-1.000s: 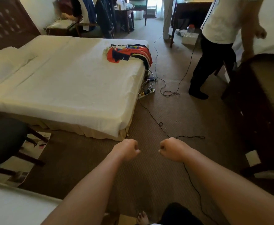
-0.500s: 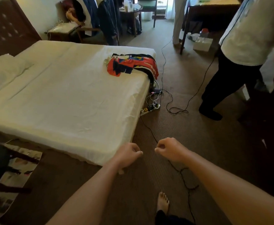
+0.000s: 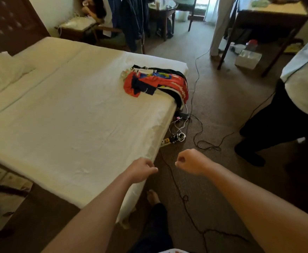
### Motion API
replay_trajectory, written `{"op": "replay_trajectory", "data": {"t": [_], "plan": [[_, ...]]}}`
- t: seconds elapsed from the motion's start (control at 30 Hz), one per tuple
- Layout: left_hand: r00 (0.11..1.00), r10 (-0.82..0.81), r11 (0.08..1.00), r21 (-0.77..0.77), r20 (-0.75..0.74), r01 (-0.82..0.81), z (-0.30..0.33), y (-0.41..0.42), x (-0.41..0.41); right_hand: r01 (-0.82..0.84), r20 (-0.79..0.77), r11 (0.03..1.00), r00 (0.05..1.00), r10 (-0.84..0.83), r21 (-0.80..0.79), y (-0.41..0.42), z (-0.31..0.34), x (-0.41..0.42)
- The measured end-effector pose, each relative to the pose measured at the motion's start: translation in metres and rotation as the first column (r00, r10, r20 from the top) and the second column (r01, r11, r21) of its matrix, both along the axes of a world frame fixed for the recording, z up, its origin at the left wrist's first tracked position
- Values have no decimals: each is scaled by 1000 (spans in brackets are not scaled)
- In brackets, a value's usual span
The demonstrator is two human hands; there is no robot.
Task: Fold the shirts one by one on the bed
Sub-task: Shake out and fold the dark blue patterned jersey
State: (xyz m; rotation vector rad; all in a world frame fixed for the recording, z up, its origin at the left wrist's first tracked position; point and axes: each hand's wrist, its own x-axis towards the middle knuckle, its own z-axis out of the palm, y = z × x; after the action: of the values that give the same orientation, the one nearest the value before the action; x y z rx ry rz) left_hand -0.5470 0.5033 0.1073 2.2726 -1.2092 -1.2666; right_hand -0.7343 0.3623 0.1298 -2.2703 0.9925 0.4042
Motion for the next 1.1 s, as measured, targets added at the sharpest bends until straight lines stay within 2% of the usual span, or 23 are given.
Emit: {"op": "replay_trajectory", "data": {"t": [0.2, 0.33, 0.73, 0.93, 1.1], "plan": [[1000, 15, 1000, 10, 16, -15, -3, -109, 103, -15, -80, 1000, 997, 13, -22, -113, 1, 103], [996, 41, 999, -16, 77, -40, 14, -173, 172, -50, -71, 998, 996, 47, -44, -173, 10, 178], [981, 108, 994, -36, 160, -104, 27, -282, 309, -253, -116, 958, 964, 238, -135, -290, 12, 329], [967, 151, 988, -17, 205, -151, 11, -354, 377, -311, -120, 942, 948, 296, -129, -373, -15, 413], [957, 152, 981, 76, 245, -176, -14, -423, 439, -347, -150, 935, 931, 334, -77, -447, -49, 485]]}}
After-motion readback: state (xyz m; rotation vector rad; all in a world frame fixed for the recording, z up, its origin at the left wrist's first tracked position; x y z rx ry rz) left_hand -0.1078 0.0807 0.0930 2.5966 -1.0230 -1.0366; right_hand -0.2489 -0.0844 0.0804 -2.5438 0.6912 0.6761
